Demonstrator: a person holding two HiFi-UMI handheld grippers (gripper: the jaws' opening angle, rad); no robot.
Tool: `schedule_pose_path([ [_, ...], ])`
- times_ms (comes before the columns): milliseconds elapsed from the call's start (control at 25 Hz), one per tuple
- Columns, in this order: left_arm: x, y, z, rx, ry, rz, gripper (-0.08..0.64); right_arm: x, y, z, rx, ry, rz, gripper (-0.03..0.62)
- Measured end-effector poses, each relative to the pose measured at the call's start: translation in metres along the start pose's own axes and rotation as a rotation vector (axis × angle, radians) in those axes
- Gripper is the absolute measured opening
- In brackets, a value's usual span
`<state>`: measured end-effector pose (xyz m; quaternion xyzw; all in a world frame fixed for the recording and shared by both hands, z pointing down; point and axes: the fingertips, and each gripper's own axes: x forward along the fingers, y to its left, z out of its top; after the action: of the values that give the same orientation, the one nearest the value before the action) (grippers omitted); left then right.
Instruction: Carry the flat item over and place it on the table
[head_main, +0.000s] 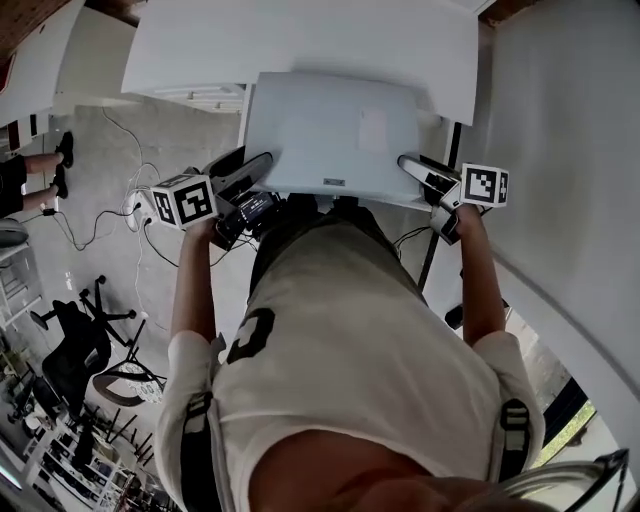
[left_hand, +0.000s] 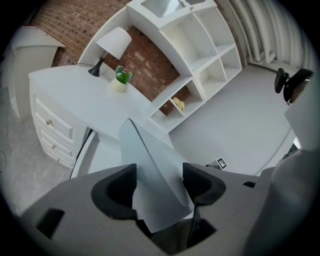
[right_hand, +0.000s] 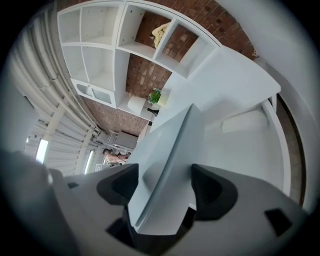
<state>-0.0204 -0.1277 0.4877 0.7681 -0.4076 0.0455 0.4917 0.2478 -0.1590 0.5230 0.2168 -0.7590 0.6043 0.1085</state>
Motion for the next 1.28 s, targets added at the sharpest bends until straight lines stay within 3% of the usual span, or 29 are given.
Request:
schedule_pose_path([
  [320,0.005,0.003,0.03,0.071,-0.056,0.016,0.291,0.019,0.005,0.023,-0.045,-0.05,-0.025,0.333],
  [560,0.0,0.027,0.029,0.113,-0.017,0.046,0.291,0.04,0.004,0.026,-0.038,-0.066,-0.059,0.336],
  [920,0.012,0.069,0.056,0.067,-0.021,0.033,0.29,0.079,0.0,0.046,-0.029,-0.062,-0.131,0.339],
  [1280,0.017,0.127,0.074,0.112,-0.002,0.114,0.291,0.133,-0.006,0.06,-0.036,-0.027,-0.215,0.337],
])
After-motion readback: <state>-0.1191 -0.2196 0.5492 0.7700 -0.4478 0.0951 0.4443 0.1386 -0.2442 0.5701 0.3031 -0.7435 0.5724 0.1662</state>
